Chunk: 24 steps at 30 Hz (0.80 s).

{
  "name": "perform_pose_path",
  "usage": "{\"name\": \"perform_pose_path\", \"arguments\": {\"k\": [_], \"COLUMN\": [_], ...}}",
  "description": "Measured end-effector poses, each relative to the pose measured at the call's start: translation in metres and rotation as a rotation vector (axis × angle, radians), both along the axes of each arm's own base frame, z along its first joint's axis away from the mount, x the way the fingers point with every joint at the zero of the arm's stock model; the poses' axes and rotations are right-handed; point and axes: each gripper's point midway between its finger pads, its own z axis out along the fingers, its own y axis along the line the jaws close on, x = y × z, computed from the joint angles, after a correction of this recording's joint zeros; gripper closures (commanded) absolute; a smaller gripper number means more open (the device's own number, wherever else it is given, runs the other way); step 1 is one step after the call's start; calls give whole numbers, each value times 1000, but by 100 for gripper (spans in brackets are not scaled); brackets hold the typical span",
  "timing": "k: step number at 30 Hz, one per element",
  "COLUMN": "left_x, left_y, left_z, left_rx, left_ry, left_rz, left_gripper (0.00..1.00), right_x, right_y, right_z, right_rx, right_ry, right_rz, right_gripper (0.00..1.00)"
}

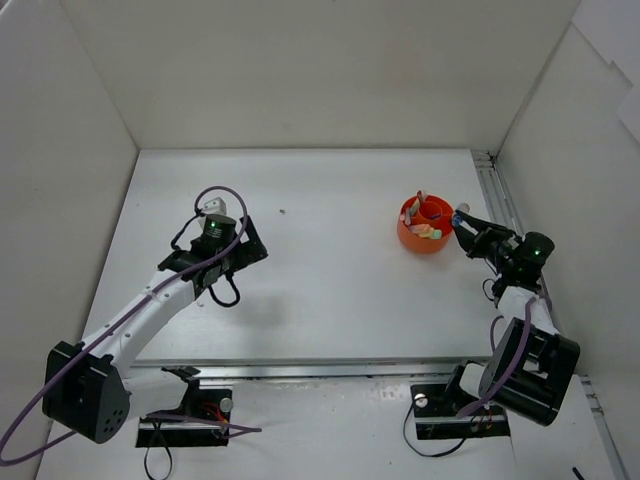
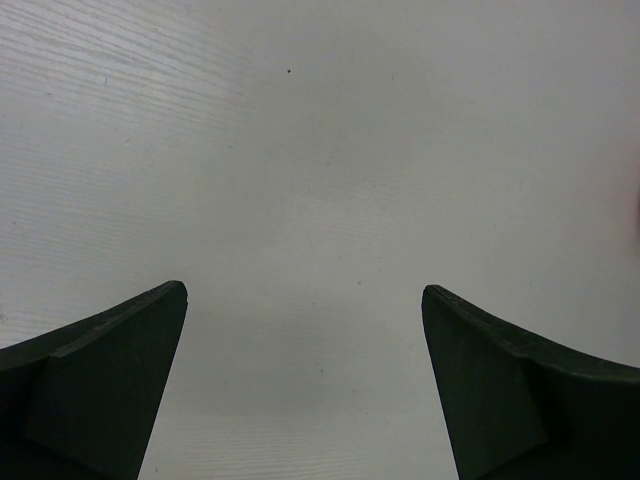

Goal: Sort the stationery into containers
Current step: Place the stationery in the storage box.

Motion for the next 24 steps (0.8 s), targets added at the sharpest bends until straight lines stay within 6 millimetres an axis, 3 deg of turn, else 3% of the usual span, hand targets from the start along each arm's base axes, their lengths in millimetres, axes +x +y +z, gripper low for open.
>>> {"name": "perform_pose_path", "arguments": {"k": [10, 16, 24], "left_x": [0, 0, 1], "left_y": [-1, -1, -1], "left_z": [0, 0, -8], "left_rx": [-11, -15, -5], "left_ry": [2, 5, 28], "left_rz": [11, 15, 17], "left_gripper": [0, 0, 0], "right_x": [-3, 3, 11], "right_y": [1, -1, 23], "right_z": [-19, -43, -54], "right_rx": [36, 62, 53], "right_ry": [54, 119, 149], "right_rz": [-8, -5, 72], "right_gripper": [100, 100, 100]}}
